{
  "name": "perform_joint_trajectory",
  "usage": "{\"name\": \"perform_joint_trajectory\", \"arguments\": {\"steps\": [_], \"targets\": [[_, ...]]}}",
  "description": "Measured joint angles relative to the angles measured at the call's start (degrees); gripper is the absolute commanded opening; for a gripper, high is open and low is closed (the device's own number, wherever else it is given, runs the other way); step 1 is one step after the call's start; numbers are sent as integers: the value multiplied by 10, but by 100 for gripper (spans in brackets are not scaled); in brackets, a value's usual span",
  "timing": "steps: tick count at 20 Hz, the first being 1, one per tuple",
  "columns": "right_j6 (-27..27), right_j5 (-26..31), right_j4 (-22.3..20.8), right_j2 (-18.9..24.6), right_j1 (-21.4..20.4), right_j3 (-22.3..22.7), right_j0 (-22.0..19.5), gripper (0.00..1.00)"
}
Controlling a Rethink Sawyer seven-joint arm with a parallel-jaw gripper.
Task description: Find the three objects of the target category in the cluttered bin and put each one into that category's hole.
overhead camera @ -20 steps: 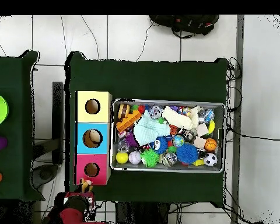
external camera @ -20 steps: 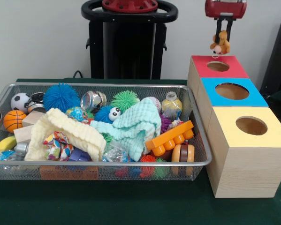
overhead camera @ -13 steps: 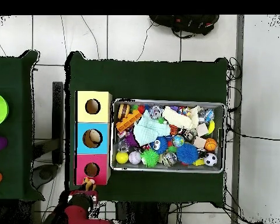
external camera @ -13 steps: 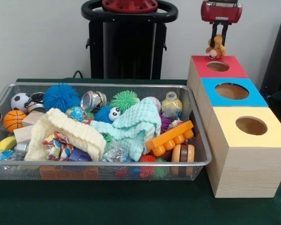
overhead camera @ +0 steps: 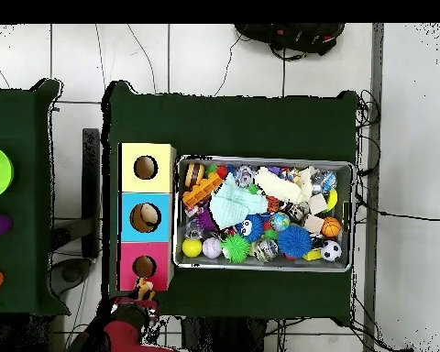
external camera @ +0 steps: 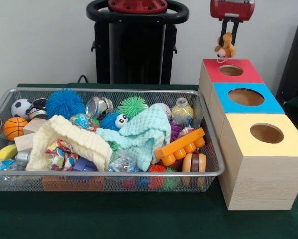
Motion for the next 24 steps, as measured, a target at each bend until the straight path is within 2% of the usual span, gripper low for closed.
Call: {"name": "perform_joint_trajectory", "arguments": {"steps": [3, 7, 12, 24], "targets": [[0, 51, 5, -20, -6, -16, 19, 0], [0, 79, 11, -33, -6, -33, 33, 0], [0, 83, 22, -46, 0, -55, 49, 0], [0, 83, 45, -46, 32, -98, 49, 0]]}}
